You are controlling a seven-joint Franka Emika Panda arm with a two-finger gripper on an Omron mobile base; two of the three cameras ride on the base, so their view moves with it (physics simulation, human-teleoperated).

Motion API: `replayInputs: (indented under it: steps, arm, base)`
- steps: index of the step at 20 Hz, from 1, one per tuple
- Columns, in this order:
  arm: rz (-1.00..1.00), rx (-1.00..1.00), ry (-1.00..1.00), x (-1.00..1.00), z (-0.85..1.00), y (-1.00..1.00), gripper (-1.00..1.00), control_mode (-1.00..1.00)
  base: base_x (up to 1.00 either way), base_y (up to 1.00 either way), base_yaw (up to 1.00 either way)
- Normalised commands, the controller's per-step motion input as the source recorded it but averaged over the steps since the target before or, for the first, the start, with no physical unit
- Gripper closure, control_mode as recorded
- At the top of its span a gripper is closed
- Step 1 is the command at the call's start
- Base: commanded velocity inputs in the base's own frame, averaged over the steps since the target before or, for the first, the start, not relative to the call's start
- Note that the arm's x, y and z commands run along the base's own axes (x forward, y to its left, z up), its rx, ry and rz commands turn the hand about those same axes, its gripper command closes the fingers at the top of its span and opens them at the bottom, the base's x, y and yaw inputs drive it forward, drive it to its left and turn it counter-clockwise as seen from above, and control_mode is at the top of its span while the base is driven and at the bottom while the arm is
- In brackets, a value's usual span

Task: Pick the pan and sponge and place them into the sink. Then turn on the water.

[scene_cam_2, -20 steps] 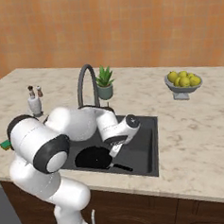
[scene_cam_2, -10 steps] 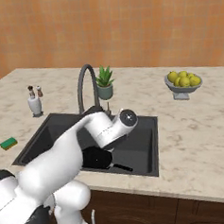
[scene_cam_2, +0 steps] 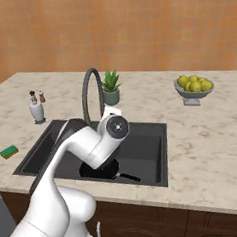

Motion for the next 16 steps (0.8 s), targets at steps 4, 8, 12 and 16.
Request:
replayInputs:
  steps: [4,8,12,16]
  arm:
    - [0.26,-0.16,-0.15,-0.35,0.75,0.59,-1.0,-1.0]
    - [0.3,-0.2,-0.05,-0.22,0.66,0.76,-1.0,-1.0]
    - [0.33,-0.27,0.0,-0.05,0.45,0.95,-1.0,-1.0]
    - [0.33,-0.29,0.03,0.0,0.19,1.0,-1.0,-1.0]
  base:
    - [0.0,0.0,0.0]
    - [0.0,0.0,0.0]
    - [0.0,0.0,0.0]
    - [0.0,0.0,0.0]
